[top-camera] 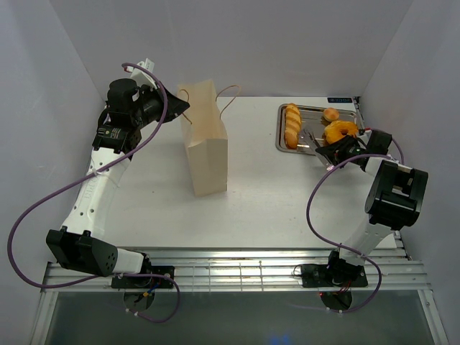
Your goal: Place the fake bread into the paper bag
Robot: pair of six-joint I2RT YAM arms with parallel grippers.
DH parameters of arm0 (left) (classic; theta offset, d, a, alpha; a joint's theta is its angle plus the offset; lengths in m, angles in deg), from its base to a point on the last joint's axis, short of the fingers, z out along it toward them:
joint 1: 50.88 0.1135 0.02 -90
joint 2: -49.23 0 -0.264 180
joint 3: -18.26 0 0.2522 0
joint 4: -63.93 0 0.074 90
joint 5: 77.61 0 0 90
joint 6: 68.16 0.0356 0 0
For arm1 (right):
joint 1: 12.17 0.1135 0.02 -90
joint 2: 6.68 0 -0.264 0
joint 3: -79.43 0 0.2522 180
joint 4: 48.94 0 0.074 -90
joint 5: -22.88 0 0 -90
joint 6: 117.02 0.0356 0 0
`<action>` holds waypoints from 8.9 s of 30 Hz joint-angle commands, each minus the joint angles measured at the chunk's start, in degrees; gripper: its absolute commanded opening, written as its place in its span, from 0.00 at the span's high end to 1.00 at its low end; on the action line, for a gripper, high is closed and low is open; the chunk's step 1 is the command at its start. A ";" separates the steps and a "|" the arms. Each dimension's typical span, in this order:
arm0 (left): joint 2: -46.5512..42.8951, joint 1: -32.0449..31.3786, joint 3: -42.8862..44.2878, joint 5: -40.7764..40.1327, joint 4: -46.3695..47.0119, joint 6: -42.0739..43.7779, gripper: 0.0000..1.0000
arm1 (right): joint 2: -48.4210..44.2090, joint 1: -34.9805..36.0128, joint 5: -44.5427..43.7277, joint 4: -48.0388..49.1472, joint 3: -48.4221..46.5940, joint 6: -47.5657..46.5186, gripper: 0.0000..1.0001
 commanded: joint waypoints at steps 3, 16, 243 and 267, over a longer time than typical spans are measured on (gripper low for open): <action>-2.34 -0.07 0.32 0.79 0.50 0.29 1.00 | -5.86 -0.46 -0.51 0.27 -1.19 -0.41 0.75; -2.78 -0.07 -0.83 0.96 0.85 0.02 1.00 | -12.36 5.76 -6.48 -13.07 -6.38 -14.44 0.85; -3.75 -0.16 -6.27 5.53 3.22 0.64 1.00 | 15.59 5.08 -0.08 21.53 -16.06 8.37 0.92; -4.45 -0.16 -7.07 5.18 3.40 0.37 1.00 | -8.20 7.35 2.83 36.49 -6.56 29.29 0.92</action>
